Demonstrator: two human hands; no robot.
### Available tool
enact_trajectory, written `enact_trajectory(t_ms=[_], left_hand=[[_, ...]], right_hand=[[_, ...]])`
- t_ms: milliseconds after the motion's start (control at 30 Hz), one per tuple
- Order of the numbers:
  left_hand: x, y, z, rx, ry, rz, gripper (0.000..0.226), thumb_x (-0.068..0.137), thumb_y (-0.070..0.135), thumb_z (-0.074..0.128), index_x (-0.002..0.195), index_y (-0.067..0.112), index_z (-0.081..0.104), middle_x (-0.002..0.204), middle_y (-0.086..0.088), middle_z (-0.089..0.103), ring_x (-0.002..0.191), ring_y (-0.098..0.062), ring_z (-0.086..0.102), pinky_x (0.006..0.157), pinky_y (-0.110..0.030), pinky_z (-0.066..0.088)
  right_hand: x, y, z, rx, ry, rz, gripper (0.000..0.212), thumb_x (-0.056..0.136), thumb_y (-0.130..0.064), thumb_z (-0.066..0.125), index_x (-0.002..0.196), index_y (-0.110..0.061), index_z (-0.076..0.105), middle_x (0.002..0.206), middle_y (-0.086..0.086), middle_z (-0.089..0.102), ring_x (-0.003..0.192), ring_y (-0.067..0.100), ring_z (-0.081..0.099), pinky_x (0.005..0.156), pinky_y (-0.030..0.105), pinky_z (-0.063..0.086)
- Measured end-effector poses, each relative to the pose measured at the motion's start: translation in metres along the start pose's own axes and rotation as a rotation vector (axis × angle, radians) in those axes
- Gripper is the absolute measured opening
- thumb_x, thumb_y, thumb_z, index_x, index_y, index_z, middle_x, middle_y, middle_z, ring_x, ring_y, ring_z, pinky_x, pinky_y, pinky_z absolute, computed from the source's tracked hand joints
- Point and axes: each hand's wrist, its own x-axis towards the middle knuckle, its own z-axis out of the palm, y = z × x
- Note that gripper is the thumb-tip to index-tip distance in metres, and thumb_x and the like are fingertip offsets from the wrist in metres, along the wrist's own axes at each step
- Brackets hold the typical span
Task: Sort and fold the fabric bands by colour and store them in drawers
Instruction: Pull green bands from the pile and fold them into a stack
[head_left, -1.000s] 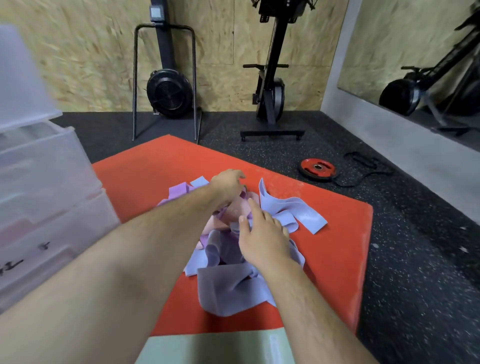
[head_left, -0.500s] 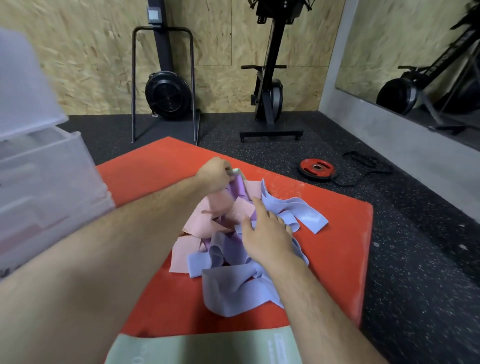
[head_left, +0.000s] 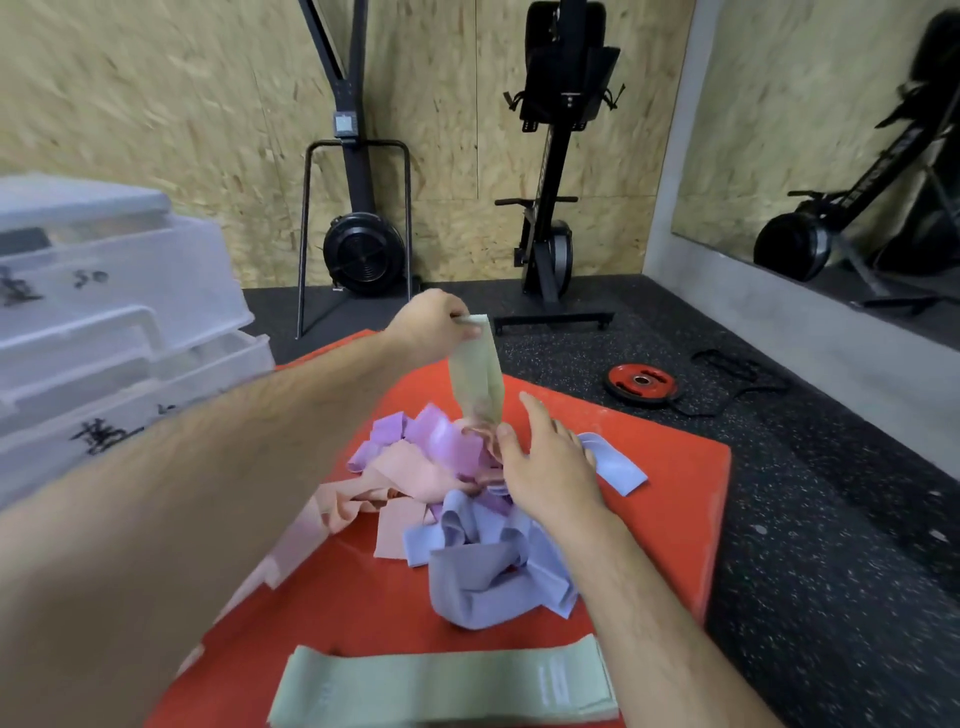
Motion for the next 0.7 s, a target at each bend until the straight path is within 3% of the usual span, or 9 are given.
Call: enact_trajectory(t_ms=[133,200,300,500,600,700], left_hand=[[-0.009,0.009,-0.017,-0.075,0.091,-0.022,0.022,0.089,0.023,0.069,0.078,0.004,0.066,0.067,-0.005,0.057,0.061,-0.024,0.054,0.052,-0.028,0.043],[-0.012,0.015,-0.026,-0.123,0.167,-0.029,0.024,0.087,0.023,0.07,0.077,0.002,0.064,0.072,-0.011,0.057,0.066,-0.026,0.051,0.059,-0.031,0.042],[-0.018,0.029,-0.046,-0.131,0.223,-0.005,0.025,0.087,0.029,0.072,0.081,0.005,0.066,0.082,-0.015,0.06,0.072,-0.024,0.051,0.065,-0.032,0.04],[-0.063,0.06,-0.085,-0.227,0.274,0.093,0.019,0.088,0.035,0.071,0.084,0.017,0.067,0.094,-0.01,0.061,0.086,-0.028,0.061,0.078,-0.04,0.053],[-0.098,0.079,-0.096,-0.264,0.278,0.146,0.014,0.087,0.034,0.072,0.085,0.02,0.068,0.089,-0.004,0.059,0.083,-0.022,0.059,0.075,-0.035,0.051],[-0.139,0.093,-0.1,-0.294,0.265,0.183,0.014,0.088,0.032,0.072,0.087,0.018,0.069,0.081,0.0,0.055,0.069,-0.012,0.05,0.065,-0.025,0.04]], right_hand=[[-0.004,0.001,-0.011,0.056,-0.011,-0.006,0.058,0.101,-0.053,0.04,0.154,-0.035,0.027,0.155,0.004,0.043,0.144,0.029,0.034,0.117,0.05,0.024],[-0.004,0.001,-0.018,0.074,0.0,-0.025,0.057,0.1,-0.053,0.041,0.153,-0.035,0.029,0.151,0.002,0.047,0.142,0.028,0.037,0.116,0.05,0.026],[-0.005,-0.001,-0.031,0.117,0.044,-0.069,0.05,0.1,-0.047,0.044,0.148,-0.039,0.034,0.144,0.0,0.055,0.136,0.027,0.045,0.112,0.049,0.032],[-0.022,-0.011,-0.06,0.363,0.081,-0.159,0.036,0.1,-0.032,0.048,0.134,-0.045,0.047,0.132,-0.01,0.053,0.123,0.011,0.054,0.101,0.037,0.045],[-0.034,-0.019,-0.071,0.51,0.116,-0.182,0.026,0.099,-0.023,0.053,0.116,-0.041,0.06,0.12,-0.017,0.053,0.112,0.002,0.057,0.097,0.028,0.046],[-0.041,-0.019,-0.071,0.523,0.077,-0.212,0.025,0.094,-0.01,0.057,0.099,-0.029,0.072,0.111,-0.013,0.066,0.107,0.004,0.062,0.097,0.03,0.049]])
